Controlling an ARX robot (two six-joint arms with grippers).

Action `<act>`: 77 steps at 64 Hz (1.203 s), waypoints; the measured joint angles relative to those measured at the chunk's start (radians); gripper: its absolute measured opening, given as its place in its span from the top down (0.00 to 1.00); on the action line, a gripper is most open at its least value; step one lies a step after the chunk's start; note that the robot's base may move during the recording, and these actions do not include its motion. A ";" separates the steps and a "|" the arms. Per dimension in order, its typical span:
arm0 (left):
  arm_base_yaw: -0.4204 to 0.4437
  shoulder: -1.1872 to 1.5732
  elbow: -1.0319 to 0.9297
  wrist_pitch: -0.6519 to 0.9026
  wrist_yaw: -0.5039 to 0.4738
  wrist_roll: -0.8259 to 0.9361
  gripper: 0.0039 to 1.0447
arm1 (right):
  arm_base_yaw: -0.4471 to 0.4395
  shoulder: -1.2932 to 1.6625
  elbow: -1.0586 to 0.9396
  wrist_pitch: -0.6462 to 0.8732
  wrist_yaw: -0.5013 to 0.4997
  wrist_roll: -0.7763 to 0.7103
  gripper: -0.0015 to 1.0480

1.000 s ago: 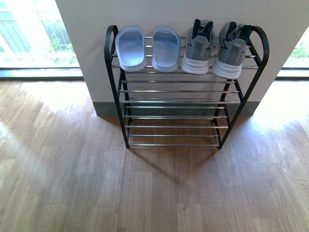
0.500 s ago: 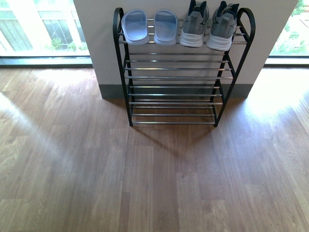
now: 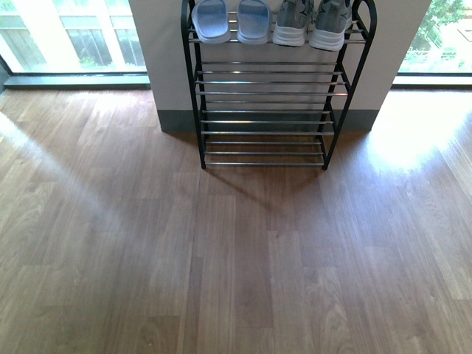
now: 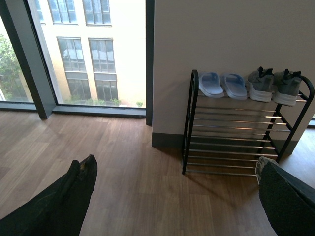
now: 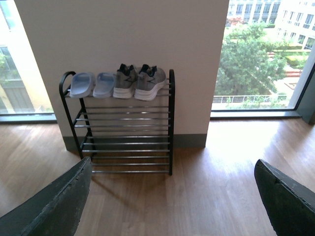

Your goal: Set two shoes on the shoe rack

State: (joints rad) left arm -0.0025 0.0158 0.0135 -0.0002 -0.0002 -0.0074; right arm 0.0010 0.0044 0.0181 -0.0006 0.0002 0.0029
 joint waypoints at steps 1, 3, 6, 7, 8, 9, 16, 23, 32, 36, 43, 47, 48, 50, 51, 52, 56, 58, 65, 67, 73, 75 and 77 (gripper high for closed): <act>0.000 0.000 0.000 0.000 0.000 0.000 0.09 | 0.000 0.000 0.000 0.000 0.000 0.000 0.09; 0.000 0.000 0.000 0.000 0.000 0.000 0.09 | 0.000 0.000 0.000 0.000 0.000 0.000 0.09; 0.000 0.000 0.000 0.000 0.000 0.000 0.09 | 0.000 -0.001 0.000 0.000 0.000 0.000 0.09; 0.000 0.000 0.000 0.000 0.000 0.000 0.09 | 0.000 -0.001 0.000 0.000 0.000 0.000 0.09; 0.000 0.000 0.000 0.000 0.000 0.000 0.09 | 0.000 0.000 0.000 0.000 0.000 0.000 0.09; 0.000 0.000 0.000 0.000 0.000 0.000 0.09 | 0.000 0.000 0.000 0.000 0.000 0.000 0.09; 0.000 0.000 0.000 0.000 0.000 0.000 0.09 | 0.000 0.000 0.000 0.000 0.000 0.000 0.09; 0.000 0.000 0.000 0.000 0.000 0.000 0.09 | 0.000 0.000 0.000 0.000 0.000 0.000 0.09; 0.000 0.000 0.000 0.000 0.000 0.000 0.09 | 0.000 0.000 0.000 0.000 0.000 0.000 0.09; 0.000 0.000 0.000 0.000 0.000 0.000 0.09 | 0.000 0.000 0.000 0.000 0.000 0.000 0.09; 0.000 0.000 0.000 0.000 0.000 0.000 0.09 | 0.000 0.000 0.000 0.000 0.000 0.000 0.09; 0.000 0.000 0.000 0.000 0.000 0.000 0.09 | 0.000 -0.001 0.000 0.000 0.000 0.000 0.09; 0.000 0.000 0.000 0.000 0.000 0.000 0.09 | 0.000 -0.001 0.000 0.000 0.000 0.000 0.09; 0.000 0.000 0.000 0.000 0.000 0.000 0.09 | 0.000 -0.001 0.000 0.000 0.000 0.000 0.09; 0.000 0.000 0.000 0.000 0.000 0.000 0.09 | 0.000 -0.001 0.000 0.000 0.000 0.000 0.09; 0.000 0.000 0.000 0.000 0.000 0.000 0.09 | 0.000 -0.001 0.000 0.000 0.000 0.000 0.09; 0.000 0.000 0.000 0.000 0.000 0.000 0.09 | 0.000 0.000 0.000 0.000 0.000 0.000 0.09; 0.000 0.000 0.000 0.000 0.000 0.000 0.09 | 0.000 -0.003 0.000 0.001 0.000 0.000 0.09; 0.000 0.000 0.000 0.000 0.000 0.000 0.09 | 0.000 0.000 0.000 0.000 0.000 0.000 0.09; 0.000 0.000 0.000 0.000 0.000 0.000 0.09 | 0.000 -0.001 0.000 0.000 0.000 0.000 0.09; 0.000 0.000 0.000 0.000 0.000 0.000 0.09 | 0.000 -0.001 0.000 0.000 0.000 0.000 0.09; 0.000 0.000 0.000 0.000 0.000 0.000 0.09 | 0.000 -0.002 0.000 0.000 0.000 0.000 0.09; 0.000 0.000 0.000 0.000 0.000 0.000 0.09 | 0.000 -0.002 0.000 0.000 0.000 0.000 0.09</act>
State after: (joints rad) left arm -0.0025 0.0158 0.0139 -0.0002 -0.0002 -0.0071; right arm 0.0010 0.0029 0.0185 -0.0006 0.0006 0.0029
